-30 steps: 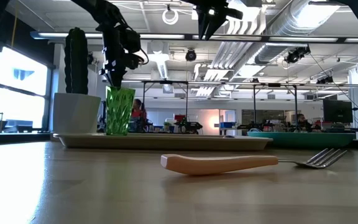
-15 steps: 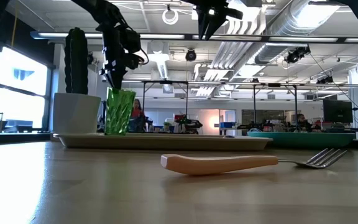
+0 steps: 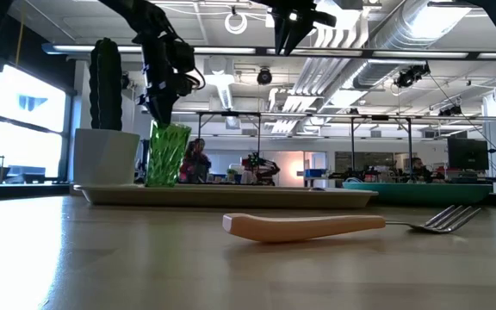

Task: Pick and place plate/cup/fork/spoon on tray
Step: Put the green cup on the white serving tray

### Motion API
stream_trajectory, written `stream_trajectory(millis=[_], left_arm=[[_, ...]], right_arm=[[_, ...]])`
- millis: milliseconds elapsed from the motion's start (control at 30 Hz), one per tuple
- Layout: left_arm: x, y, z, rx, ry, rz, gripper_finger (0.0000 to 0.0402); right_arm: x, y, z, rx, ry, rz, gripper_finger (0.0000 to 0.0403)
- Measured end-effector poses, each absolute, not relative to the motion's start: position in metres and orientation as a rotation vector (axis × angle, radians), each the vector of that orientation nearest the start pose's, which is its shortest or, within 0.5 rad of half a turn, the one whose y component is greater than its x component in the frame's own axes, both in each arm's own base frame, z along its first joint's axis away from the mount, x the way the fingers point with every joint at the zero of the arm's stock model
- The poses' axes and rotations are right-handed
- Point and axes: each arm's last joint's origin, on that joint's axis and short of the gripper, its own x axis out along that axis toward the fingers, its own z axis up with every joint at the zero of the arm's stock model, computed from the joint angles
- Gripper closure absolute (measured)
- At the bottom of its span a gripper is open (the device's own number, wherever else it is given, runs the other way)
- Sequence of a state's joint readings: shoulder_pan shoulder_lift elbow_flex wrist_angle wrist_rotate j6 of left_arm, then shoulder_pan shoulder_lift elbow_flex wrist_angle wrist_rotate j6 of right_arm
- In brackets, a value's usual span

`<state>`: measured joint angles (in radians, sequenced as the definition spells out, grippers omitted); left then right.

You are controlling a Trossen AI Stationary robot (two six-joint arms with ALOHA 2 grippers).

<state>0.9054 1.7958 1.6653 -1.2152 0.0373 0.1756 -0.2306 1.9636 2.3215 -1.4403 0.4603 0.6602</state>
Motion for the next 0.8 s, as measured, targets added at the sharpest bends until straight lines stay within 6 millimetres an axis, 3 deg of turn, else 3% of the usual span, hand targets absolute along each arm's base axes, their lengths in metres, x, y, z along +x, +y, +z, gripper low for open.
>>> stream_trajectory(millis=[800], left_arm=[[0.2172,0.2795,0.2949,-0.42,1.298,0.702,0.0316]], right_arm=[[0.3607,-0.0979,0.4067,0.431,0.848,-0.945,0.0318]])
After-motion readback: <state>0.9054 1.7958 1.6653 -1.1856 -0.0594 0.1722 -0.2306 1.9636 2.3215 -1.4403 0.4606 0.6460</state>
